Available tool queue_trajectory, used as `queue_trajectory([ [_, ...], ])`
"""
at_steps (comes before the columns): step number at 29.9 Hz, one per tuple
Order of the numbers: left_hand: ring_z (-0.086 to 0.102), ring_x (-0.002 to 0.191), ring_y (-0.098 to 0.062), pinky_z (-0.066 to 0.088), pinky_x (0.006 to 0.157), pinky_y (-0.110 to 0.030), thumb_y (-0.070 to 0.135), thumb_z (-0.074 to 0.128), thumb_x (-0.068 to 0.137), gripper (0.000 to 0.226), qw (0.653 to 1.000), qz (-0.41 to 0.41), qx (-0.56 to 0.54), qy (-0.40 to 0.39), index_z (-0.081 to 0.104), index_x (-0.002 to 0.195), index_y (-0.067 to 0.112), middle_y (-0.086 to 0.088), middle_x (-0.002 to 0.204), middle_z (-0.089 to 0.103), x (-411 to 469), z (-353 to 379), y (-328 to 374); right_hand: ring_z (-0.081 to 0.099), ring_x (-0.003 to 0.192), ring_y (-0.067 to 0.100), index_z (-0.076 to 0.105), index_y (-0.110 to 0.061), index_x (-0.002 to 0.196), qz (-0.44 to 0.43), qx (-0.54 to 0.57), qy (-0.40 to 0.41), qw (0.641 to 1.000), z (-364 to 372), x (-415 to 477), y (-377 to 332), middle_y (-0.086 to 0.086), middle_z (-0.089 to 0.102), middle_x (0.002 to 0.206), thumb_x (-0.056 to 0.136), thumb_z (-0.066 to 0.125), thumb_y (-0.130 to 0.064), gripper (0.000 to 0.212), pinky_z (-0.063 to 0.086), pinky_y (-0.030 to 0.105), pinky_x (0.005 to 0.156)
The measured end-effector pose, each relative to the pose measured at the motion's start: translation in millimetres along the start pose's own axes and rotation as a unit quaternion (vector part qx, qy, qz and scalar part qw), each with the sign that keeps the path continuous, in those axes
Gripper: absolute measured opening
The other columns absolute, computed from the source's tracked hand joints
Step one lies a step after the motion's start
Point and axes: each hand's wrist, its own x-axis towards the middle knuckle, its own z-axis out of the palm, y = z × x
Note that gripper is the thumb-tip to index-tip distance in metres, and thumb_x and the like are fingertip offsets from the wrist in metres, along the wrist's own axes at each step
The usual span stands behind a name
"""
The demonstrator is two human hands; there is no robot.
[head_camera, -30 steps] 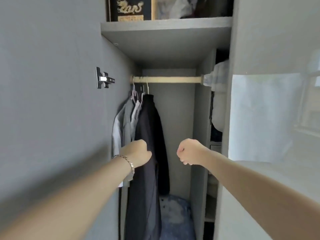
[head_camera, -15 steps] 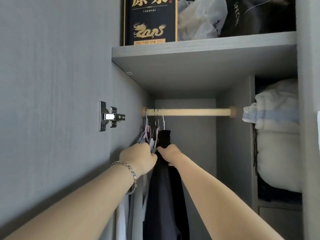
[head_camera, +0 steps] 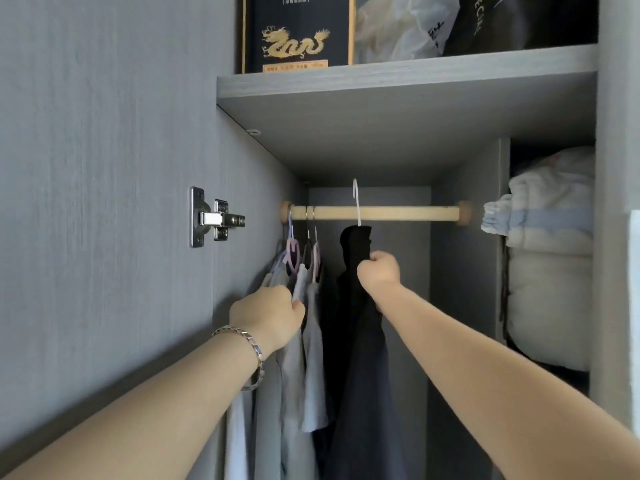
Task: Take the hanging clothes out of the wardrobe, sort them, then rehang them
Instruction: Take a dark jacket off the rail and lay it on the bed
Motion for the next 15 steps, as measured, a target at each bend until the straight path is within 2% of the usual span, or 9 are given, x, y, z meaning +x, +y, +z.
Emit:
queue_trajectory([
  [2,0.063,0.068,-0.022,0.039,0.056,-0.025,0.030,0.032,0.096,0.034,1.000,0.002,-0.010,-0.012,0.042,0.067,0.015,0.000,0.065,0.056,-12,3,7,0.033,0.054,0.016,0.032,-0.014,0.060,-0.012,-0.015,-0.005,1.000,-22,-19,0,0.002,0.035,0.060,0.084,0.036,0.005,0.031,0.032,0.024,0.054],
  [4,0.060,0.065,-0.022,0.038,0.056,-0.025,0.028,0.033,0.096,0.032,0.999,0.012,-0.021,-0.029,0.043,0.068,0.014,-0.002,0.066,0.055,-27,10,17,0.028,0.052,0.014,0.028,-0.014,0.060,-0.021,-0.039,-0.023,0.999,-47,-45,5,0.000,0.031,0.060,0.083,0.035,0.006,0.031,0.024,0.022,0.047],
  [9,0.058,0.061,-0.020,0.042,0.059,-0.025,0.026,0.037,0.095,0.030,0.994,0.024,-0.020,-0.105,0.046,0.069,0.014,0.000,0.066,0.059,-72,36,45,0.025,0.053,0.012,0.025,-0.014,0.063,-0.011,-0.072,-0.050,0.996,-99,-107,26,-0.001,0.028,0.060,0.079,0.032,0.010,0.029,0.021,0.019,0.045],
  [11,0.062,0.063,-0.020,0.043,0.058,-0.024,0.026,0.038,0.095,0.033,0.991,0.030,-0.030,-0.130,0.044,0.064,0.016,0.001,0.062,0.060,-89,46,55,0.023,0.052,0.012,0.023,-0.014,0.061,-0.003,-0.093,-0.071,0.993,-117,-128,37,-0.002,0.026,0.059,0.079,0.031,0.010,0.032,0.019,0.014,0.039],
  [15,0.067,0.063,-0.019,0.049,0.066,-0.024,0.025,0.039,0.093,0.032,0.978,0.037,-0.064,-0.197,0.049,0.065,0.014,-0.003,0.072,0.070,-115,63,73,0.017,0.051,0.014,0.019,-0.016,0.060,0.033,-0.155,-0.077,0.984,-149,-171,53,-0.001,0.020,0.058,0.075,0.031,0.013,0.035,0.014,0.014,0.035],
])
